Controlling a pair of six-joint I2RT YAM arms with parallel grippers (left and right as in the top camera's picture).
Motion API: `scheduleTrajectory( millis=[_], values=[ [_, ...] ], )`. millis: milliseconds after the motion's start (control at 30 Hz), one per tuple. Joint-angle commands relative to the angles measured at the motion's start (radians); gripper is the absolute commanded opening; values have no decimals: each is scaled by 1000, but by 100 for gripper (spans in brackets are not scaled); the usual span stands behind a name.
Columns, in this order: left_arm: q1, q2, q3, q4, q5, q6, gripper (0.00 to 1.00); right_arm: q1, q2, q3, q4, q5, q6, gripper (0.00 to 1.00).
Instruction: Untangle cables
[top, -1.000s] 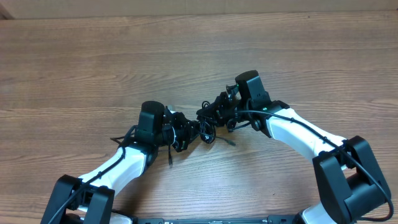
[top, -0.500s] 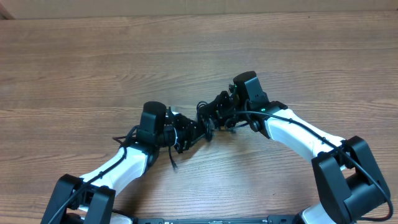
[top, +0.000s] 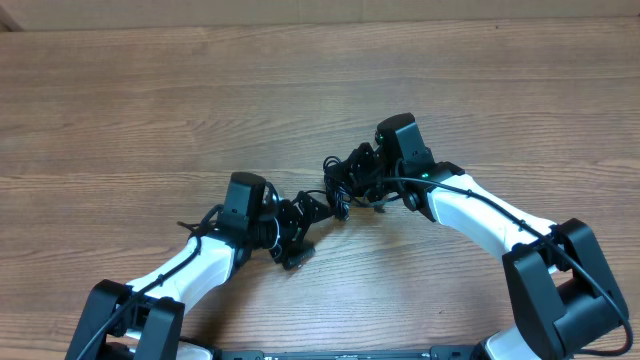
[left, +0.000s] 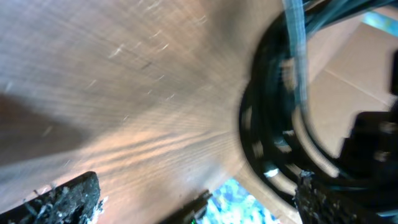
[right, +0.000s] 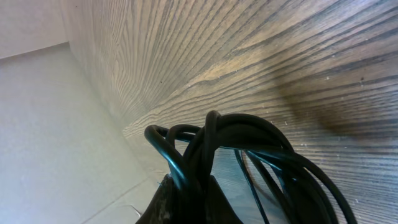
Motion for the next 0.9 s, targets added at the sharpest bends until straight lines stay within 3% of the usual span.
scheduleTrajectory(
  millis=[0,100,200,567,733,867],
  values=[
    [3,-3,8,-55,62,-208,100,8,-6,9,8,22,2,4],
    [3,-3,8,-55,69,-415,99,8,-6,9,7,17,35,4],
    [3,-3,8,-23,38,-546,100,9,-6,9,5,15,51,4],
    [-58,-3,8,98,-124,-816,99,10,-6,9,-11,-28,132,4],
    [-93,-3,8,219,-196,-821,84,11,-6,9,-12,-35,150,4],
    [-102,-3,8,224,-200,-821,62,11,-6,9,-14,-40,185,4]
  ],
)
